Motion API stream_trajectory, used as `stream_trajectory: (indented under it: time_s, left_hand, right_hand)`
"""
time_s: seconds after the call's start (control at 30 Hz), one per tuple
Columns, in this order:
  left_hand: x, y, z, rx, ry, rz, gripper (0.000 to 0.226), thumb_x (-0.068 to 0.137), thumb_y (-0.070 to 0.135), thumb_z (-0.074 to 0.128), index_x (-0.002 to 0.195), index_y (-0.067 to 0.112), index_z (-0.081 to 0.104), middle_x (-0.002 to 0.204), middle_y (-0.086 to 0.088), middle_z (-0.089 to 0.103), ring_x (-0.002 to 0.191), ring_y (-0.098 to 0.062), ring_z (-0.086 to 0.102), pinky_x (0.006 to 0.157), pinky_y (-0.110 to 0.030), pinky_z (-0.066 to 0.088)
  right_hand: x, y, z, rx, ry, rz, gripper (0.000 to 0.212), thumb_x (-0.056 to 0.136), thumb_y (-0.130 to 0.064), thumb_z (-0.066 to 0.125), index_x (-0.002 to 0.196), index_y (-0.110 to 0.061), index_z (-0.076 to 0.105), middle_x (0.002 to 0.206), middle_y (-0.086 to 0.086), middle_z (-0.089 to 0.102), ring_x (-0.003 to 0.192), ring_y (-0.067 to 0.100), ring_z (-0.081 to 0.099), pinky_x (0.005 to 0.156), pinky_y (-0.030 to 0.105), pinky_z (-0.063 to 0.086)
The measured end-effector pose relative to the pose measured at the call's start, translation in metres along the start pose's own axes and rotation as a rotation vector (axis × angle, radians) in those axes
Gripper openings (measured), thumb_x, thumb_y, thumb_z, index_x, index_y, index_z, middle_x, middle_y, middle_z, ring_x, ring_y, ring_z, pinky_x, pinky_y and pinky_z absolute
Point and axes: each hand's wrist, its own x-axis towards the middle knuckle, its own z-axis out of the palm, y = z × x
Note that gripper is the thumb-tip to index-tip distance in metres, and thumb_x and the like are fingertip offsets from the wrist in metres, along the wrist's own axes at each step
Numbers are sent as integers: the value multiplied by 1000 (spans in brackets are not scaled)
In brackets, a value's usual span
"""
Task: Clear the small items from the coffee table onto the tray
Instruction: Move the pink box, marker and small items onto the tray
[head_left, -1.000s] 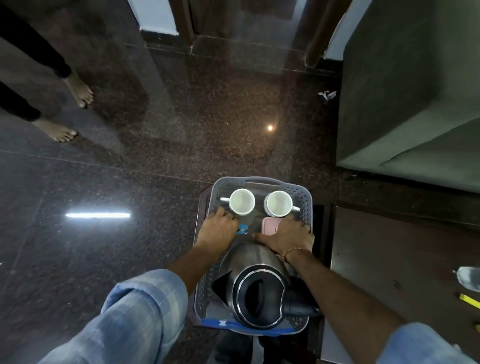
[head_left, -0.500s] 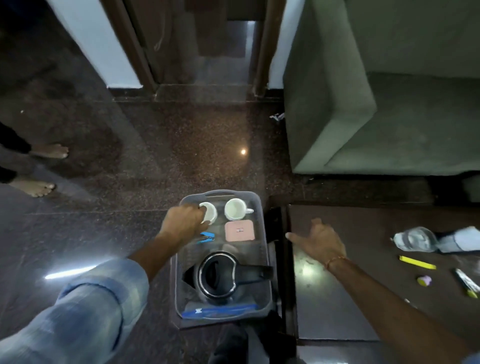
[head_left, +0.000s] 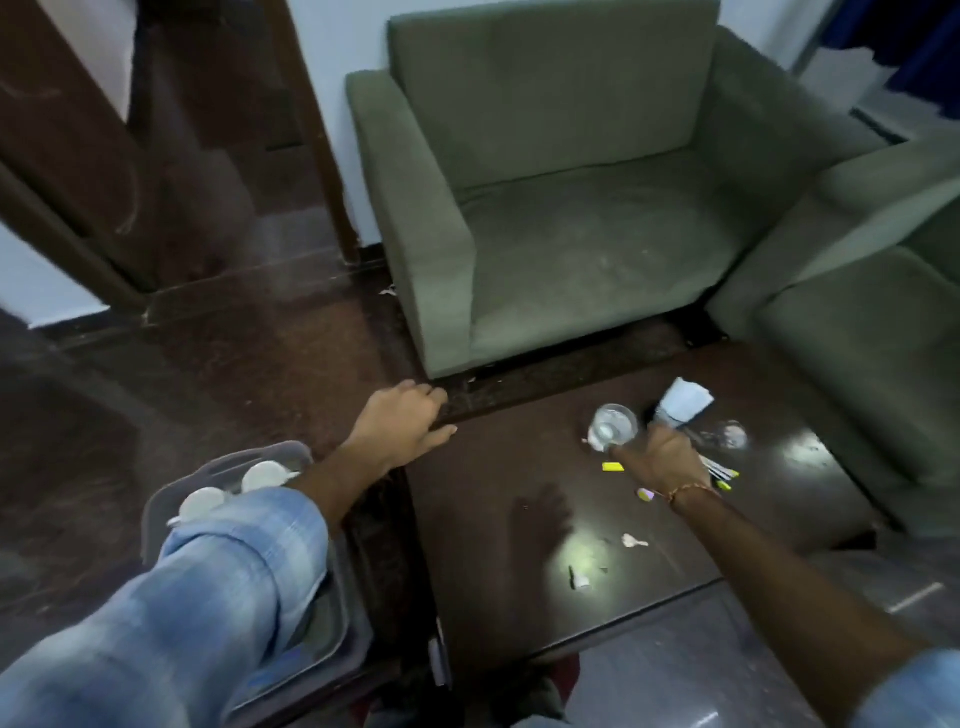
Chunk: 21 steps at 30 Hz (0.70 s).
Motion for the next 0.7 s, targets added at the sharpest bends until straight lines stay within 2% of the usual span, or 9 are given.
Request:
stream_trajectory:
  time_s: [0.1, 0.2, 0.3, 0.4, 0.57, 0.7]
  left_hand:
    - [44, 65, 8, -57, -52, 64, 45, 92, 55, 46, 119, 20, 55, 113, -3, 64, 109, -24, 57, 83, -40, 52]
    - [82, 127, 24, -53, -91, 185, 41, 94, 50, 45, 119, 19, 56, 115, -2, 62, 110, -23, 56, 85, -39, 51]
    - [116, 180, 51, -54, -128, 285, 38, 94, 45, 45, 118, 18, 57, 116, -2, 62, 109, -23, 56, 86, -38, 51]
    - [145, 227, 90, -83, -199, 331, 38, 95, 42, 45, 122, 17, 55, 120, -4, 61, 110, -25, 56, 88, -40, 50]
    - [172, 277, 167, -134, -300, 258, 38, 95, 36, 49, 128, 16, 50, 122, -6, 57, 110, -28, 56, 87, -40, 46]
    - [191, 291, 229, -167, -369, 174, 53, 92, 24, 56, 141, 16, 37, 135, -8, 48, 114, -31, 54, 91, -44, 46]
  right_hand:
    - [25, 56, -38, 88, 8, 46, 71, 81, -52, 68, 130, -4, 50, 135, 23, 53, 128, 37, 50, 102, 42, 43]
    - [44, 104, -60, 160, 15, 26, 63, 84, -43, 70, 136, -10, 53, 140, 13, 54, 131, 31, 50, 108, 38, 40]
    - [63, 142, -56, 166, 28, 7, 64, 83, -34, 74, 137, -11, 50, 134, 16, 60, 125, 34, 55, 103, 38, 44]
    - [89, 172, -26, 122, -45, 70, 66, 80, -36, 74, 136, -12, 50, 127, 19, 63, 119, 36, 58, 96, 38, 49]
    - [131, 196, 52, 105, -206, -5, 68, 85, -34, 69, 142, -6, 43, 140, 17, 53, 132, 31, 47, 107, 35, 39]
    - [164, 203, 109, 122, -248, -62, 58, 80, -23, 72, 131, -4, 51, 129, 20, 57, 122, 35, 51, 98, 35, 41]
